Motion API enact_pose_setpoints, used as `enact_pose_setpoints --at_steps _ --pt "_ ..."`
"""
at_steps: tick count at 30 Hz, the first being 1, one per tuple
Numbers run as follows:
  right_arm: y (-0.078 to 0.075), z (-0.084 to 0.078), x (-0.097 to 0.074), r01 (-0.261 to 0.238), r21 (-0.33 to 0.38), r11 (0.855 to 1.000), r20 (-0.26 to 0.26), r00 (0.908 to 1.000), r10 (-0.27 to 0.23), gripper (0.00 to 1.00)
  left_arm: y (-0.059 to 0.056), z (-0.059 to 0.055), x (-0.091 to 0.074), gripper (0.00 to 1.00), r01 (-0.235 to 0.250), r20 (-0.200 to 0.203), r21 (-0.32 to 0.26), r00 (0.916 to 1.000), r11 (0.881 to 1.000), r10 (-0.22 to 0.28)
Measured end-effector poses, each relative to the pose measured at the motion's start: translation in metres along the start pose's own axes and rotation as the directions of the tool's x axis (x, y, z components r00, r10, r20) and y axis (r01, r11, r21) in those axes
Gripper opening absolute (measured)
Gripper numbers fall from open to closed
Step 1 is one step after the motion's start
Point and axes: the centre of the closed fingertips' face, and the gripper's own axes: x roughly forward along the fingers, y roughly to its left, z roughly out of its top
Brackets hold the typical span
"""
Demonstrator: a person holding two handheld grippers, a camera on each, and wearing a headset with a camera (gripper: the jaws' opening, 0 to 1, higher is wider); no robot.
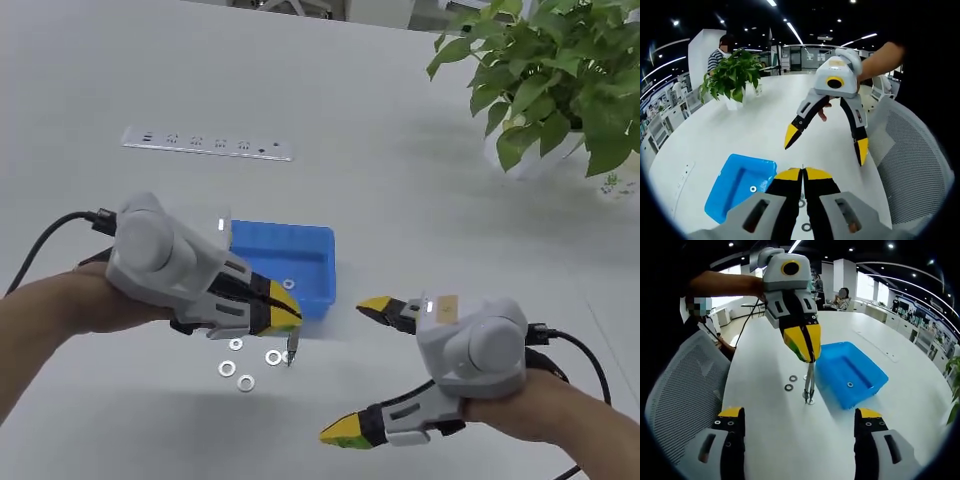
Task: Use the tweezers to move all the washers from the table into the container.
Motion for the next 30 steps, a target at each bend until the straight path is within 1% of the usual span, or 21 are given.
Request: enact_pose_setpoints --at_steps 2,8,11,13,19,21,28,30 --pt "-0.001 0.002 0.002 -0.007 -0.027 1.000 0.002 1.0000 0.007 0.87 0.000 0.000 0.000 0.05 0.001 -0.002 0.002 1.0000 1.000 -0.001" --pt "-0.004 0.008 0.006 -0.025 -0.077 0.997 0.016 0.9995 0.027 0.74 -0.002 0.000 0.001 0.05 0.017 -0.006 0.012 0.9998 1.000 -0.017" --pt "-0.005 0.009 0.010 -0.043 -0.102 0.994 0.014 0.9989 0.044 0.67 -0.003 0.001 0.001 0.05 0.020 -0.009 0.013 0.9998 1.000 -0.020" --pt "-0.006 0.010 0.013 -0.055 -0.123 0.991 0.008 0.9984 0.056 0.60 -0.003 0.001 0.001 0.05 0.016 -0.012 0.013 0.9998 1.000 -0.016" --pt "-0.007 0.012 0.024 -0.091 -0.144 0.985 -0.003 0.9958 0.092 0.42 -0.001 0.001 0.001 0.05 0.011 -0.018 0.011 0.9998 1.000 -0.011" --pt "-0.007 0.013 0.027 -0.105 -0.149 0.983 -0.004 0.9944 0.106 0.39 -0.001 0.000 0.001 0.05 0.015 -0.022 0.014 0.9996 1.000 -0.014" --pt "-0.010 0.016 0.037 -0.124 -0.173 0.977 -0.015 0.9922 0.123 0.28 -0.001 0.000 0.001 0.05 0.019 -0.028 0.012 0.9994 1.000 -0.018" --pt "-0.011 0.015 0.040 -0.131 -0.190 0.973 -0.031 0.9913 0.128 0.26 -0.002 0.000 0.001 0.05 0.022 -0.029 0.012 0.9994 1.000 -0.021"
